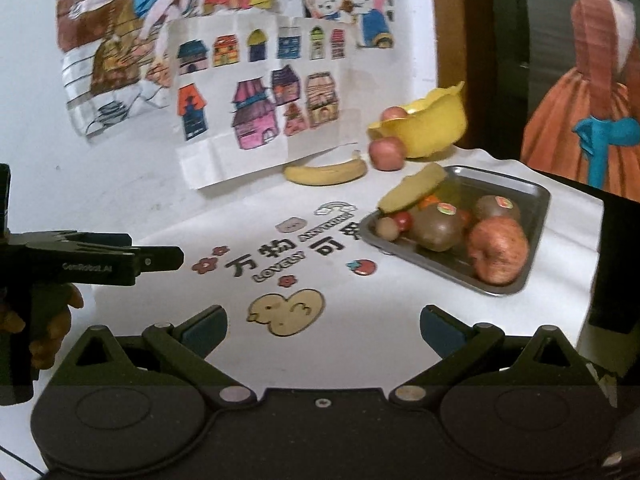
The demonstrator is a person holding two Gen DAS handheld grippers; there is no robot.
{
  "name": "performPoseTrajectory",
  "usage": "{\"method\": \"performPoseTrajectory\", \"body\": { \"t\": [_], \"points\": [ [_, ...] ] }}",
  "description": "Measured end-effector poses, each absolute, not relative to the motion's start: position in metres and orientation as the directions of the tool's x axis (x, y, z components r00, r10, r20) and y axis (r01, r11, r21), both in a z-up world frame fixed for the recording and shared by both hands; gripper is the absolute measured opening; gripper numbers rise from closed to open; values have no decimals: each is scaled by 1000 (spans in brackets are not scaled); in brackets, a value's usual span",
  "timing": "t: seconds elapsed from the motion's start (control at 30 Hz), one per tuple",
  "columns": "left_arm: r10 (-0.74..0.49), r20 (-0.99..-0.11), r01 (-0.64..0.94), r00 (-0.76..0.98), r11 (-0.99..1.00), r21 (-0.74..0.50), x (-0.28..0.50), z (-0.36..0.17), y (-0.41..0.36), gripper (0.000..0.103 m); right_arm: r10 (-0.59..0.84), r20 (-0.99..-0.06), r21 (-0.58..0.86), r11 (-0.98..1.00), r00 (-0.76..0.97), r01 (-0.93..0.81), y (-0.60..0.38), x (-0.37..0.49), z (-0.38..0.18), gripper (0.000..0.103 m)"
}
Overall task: Organize fruits
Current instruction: 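Lift both tools away from the tray toward the yellow bowl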
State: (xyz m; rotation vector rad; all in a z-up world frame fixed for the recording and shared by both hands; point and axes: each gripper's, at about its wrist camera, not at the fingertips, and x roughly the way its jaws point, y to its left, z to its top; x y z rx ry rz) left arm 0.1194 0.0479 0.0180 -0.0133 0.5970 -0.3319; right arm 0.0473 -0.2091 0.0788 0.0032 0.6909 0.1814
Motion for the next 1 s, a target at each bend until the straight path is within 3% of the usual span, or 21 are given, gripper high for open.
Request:
{"method": "performPoseTrajectory", "body": {
  "t": [0.37,1.0],
  "points": [
    [-270,-536,258,800,961,-99,133,23,65,103,202,-640,15,968,741,-251,-189,76,83,102],
    [-206,-460,247,864,969,30,205,61,38,103,248,-646,-11,943,722,-333,-210,175,95,102]
  ]
}}
